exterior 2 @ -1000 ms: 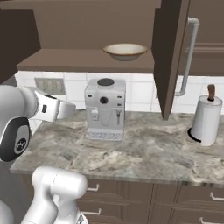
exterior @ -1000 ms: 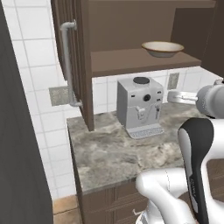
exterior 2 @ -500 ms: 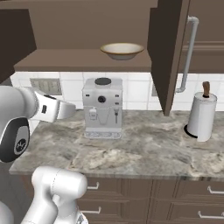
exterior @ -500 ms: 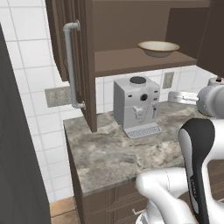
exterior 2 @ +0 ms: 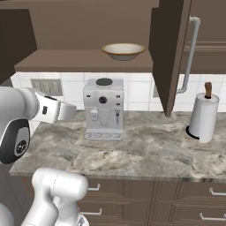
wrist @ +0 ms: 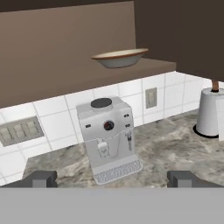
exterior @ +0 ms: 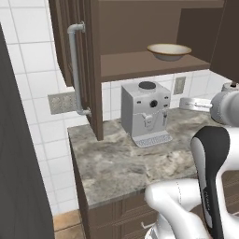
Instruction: Move the bowls from the cabinet to the plates on the dining table.
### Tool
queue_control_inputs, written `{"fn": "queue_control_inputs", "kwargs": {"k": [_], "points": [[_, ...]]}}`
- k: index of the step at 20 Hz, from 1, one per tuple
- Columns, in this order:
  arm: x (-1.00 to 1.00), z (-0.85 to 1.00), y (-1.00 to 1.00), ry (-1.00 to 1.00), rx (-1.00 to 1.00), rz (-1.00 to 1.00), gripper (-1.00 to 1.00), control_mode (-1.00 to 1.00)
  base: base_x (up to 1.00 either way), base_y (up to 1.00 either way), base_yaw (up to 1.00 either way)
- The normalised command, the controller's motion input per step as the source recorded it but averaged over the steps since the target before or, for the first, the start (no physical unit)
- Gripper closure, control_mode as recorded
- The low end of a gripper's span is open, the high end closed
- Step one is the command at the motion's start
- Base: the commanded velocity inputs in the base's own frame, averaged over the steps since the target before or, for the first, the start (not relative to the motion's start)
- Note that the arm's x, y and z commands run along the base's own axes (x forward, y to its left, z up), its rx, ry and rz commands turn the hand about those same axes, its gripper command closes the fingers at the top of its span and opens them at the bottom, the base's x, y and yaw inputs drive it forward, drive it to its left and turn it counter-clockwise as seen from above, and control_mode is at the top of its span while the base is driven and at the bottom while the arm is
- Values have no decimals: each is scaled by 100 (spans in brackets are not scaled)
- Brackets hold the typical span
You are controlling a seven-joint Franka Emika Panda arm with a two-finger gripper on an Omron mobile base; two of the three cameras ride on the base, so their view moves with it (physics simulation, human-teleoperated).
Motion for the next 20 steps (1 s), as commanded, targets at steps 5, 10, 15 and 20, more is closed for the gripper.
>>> {"fn": "queue_control_inputs", "kwargs": {"k": [5, 10, 15, 20], "points": [[-5, 1, 1, -3, -1, 0, -100, -100, -10, 0, 0], [-11, 22, 0, -5, -4, -1, -100, -100, 0, 0, 0], [-3, 34, -3, -1, -4, -2, -100, -100, 0, 0, 0], [1, 32, -7, 0, -6, 0, -100, -100, 0, 0, 0]]}}
